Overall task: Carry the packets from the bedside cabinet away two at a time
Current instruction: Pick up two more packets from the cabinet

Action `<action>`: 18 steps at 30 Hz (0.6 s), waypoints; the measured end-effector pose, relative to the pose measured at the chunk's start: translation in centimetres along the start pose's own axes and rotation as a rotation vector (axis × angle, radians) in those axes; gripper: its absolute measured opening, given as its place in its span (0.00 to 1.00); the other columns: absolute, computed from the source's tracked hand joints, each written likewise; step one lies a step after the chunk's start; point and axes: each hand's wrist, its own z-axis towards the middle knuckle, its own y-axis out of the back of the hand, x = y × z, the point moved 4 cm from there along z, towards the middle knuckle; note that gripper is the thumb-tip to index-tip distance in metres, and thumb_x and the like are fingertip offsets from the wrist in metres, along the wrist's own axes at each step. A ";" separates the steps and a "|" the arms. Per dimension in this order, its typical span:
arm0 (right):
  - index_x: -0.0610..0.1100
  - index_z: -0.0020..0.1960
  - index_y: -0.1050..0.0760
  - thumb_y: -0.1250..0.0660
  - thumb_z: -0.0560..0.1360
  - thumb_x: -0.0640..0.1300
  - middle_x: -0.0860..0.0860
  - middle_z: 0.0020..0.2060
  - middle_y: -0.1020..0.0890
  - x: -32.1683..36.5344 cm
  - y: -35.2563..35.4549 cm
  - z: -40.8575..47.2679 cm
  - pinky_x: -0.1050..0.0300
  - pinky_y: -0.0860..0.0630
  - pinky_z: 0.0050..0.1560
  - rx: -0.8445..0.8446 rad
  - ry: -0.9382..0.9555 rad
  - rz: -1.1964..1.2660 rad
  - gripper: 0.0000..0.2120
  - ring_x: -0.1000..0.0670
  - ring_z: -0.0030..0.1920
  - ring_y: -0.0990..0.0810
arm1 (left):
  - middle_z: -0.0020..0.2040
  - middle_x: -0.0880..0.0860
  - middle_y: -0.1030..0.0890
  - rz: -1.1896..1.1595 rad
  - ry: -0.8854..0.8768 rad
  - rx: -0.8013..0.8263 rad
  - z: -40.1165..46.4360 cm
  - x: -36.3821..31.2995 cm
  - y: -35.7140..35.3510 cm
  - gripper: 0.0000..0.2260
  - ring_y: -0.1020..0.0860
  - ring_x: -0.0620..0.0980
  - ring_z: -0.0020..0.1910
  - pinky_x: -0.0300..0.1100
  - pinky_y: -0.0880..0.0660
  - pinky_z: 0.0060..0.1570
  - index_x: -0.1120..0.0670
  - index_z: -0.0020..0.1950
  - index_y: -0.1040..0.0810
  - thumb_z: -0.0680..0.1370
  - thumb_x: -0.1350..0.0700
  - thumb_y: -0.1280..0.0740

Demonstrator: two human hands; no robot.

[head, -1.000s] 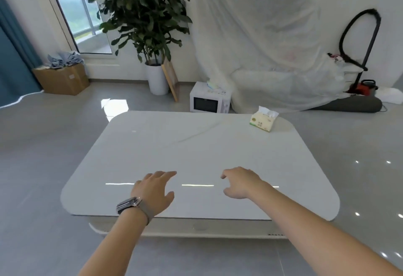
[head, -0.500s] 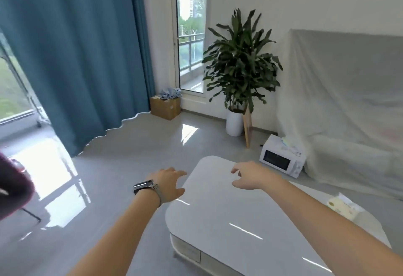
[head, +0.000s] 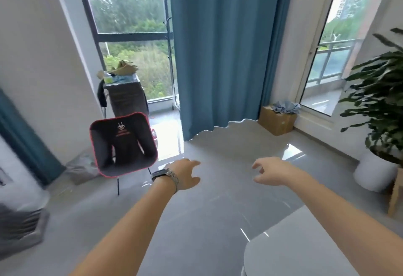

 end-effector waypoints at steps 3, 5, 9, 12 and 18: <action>0.54 0.67 0.30 0.35 0.74 0.53 0.54 0.61 0.23 4.3 0.8 5.1 0.56 0.25 0.58 0.031 0.120 -0.031 0.22 0.51 0.60 0.25 | 0.70 0.49 0.28 -0.104 0.161 -0.039 -0.4 5.2 -0.2 0.25 0.28 0.51 0.67 0.49 0.29 0.64 0.43 0.75 0.36 0.78 0.45 0.37; 0.54 0.67 0.29 0.35 0.74 0.53 0.54 0.61 0.23 8.2 1.4 8.2 0.56 0.25 0.57 0.053 0.211 -0.077 0.21 0.51 0.60 0.24 | 0.71 0.48 0.29 -0.142 0.268 -0.052 -1.3 8.8 -0.2 0.24 0.29 0.51 0.68 0.47 0.30 0.65 0.44 0.74 0.35 0.78 0.46 0.37; 0.54 0.68 0.30 0.35 0.76 0.54 0.53 0.64 0.24 17.9 1.3 13.2 0.56 0.26 0.60 0.087 0.385 -0.150 0.22 0.49 0.62 0.25 | 0.70 0.49 0.28 -0.177 0.473 -0.077 -4.3 16.7 0.3 0.25 0.29 0.52 0.68 0.47 0.29 0.63 0.43 0.74 0.35 0.78 0.45 0.37; 0.52 0.70 0.31 0.35 0.76 0.53 0.52 0.65 0.24 26.2 -0.4 16.2 0.57 0.28 0.63 0.129 0.515 -0.204 0.23 0.49 0.64 0.26 | 0.68 0.52 0.27 -0.201 0.619 -0.056 -7.0 23.4 0.4 0.27 0.28 0.54 0.67 0.48 0.28 0.63 0.44 0.75 0.36 0.77 0.44 0.36; 0.47 0.73 0.35 0.34 0.76 0.52 0.47 0.65 0.25 43.6 -3.6 20.7 0.54 0.27 0.63 0.178 0.734 -0.257 0.27 0.45 0.62 0.23 | 0.68 0.54 0.28 -0.259 0.840 -0.052 -12.3 37.1 0.5 0.30 0.27 0.56 0.66 0.50 0.27 0.62 0.47 0.76 0.38 0.76 0.43 0.35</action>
